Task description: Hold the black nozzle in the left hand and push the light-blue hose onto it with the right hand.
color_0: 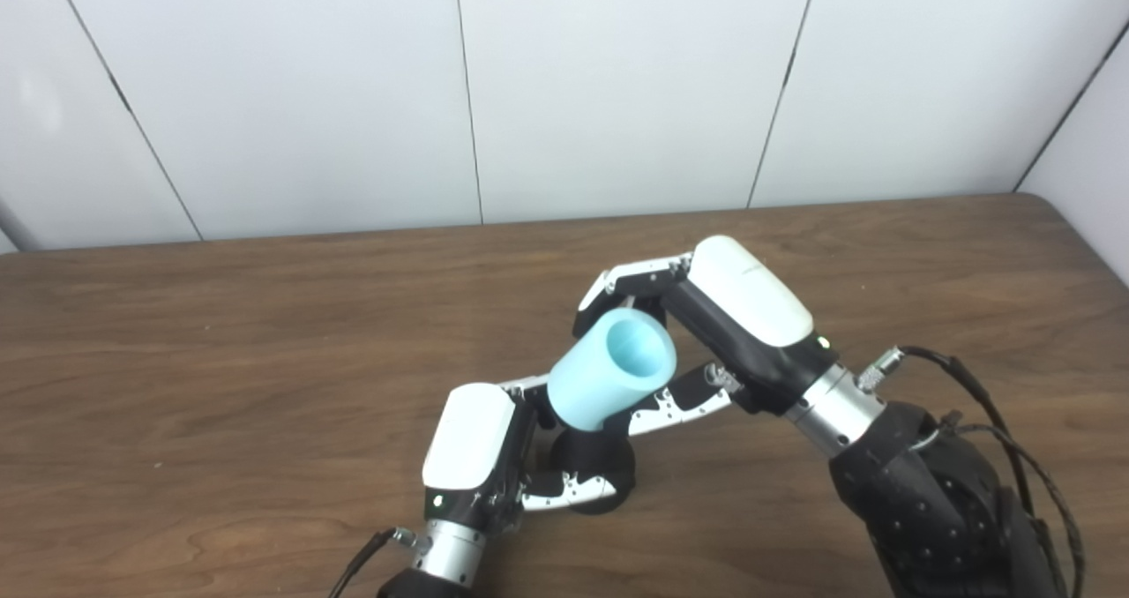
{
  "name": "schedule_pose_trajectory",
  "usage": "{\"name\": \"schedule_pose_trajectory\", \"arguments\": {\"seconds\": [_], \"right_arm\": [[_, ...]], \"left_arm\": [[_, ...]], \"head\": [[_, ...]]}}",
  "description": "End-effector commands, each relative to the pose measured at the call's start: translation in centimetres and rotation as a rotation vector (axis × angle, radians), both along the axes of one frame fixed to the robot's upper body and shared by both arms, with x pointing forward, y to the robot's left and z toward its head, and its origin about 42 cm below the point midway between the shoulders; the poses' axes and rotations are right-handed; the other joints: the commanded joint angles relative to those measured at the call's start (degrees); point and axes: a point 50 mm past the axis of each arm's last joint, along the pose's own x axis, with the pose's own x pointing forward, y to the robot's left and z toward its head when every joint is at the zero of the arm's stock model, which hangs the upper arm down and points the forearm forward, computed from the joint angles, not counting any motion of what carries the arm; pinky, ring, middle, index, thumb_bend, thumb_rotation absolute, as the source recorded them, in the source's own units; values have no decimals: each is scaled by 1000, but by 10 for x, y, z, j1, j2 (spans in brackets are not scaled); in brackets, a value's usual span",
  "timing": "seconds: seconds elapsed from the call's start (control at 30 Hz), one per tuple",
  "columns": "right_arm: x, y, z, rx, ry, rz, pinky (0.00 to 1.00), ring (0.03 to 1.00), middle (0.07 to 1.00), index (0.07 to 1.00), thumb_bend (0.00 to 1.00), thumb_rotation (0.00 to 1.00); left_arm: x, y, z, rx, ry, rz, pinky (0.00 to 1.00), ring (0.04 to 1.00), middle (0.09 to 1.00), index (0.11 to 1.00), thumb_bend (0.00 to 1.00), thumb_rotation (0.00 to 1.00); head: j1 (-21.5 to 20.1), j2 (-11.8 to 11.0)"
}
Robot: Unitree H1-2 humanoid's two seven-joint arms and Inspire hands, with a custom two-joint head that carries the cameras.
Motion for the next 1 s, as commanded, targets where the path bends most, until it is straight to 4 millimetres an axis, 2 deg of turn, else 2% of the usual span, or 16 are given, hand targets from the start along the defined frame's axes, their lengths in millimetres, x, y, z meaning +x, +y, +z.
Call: {"name": "schedule_pose_trajectory", "arguments": {"seconds": [0.0, 0.23, 0.4, 0.63, 0.97], "right_arm": [[6, -2, 7, -57, -7, 11, 308, 378, 490, 550, 491, 0], [16, 3, 17, -206, 27, 53, 298, 389, 482, 542, 492, 0], [22, 6, 24, -261, 76, 55, 321, 359, 465, 546, 490, 0], [28, 4, 31, -261, 136, 45, 304, 356, 462, 545, 489, 0], [34, -2, 36, -244, 187, 22, 350, 369, 485, 516, 497, 0]], "left_arm": [[-6, 2, -14, 49, 64, -6, 438, 480, 469, 498, 503, 0], [-7, 0, -14, 39, 67, -6, 434, 473, 465, 501, 504, 0], [-7, 1, -13, 39, 65, -7, 431, 475, 465, 501, 504, 0], [-7, 1, -13, 40, 72, -3, 438, 474, 463, 502, 503, 0], [-8, 3, -13, 52, 67, -6, 422, 468, 460, 505, 504, 0]], "head": [[-1, 1], [-1, 4], [-1, 4], [-2, 6], [-4, 10]]}}
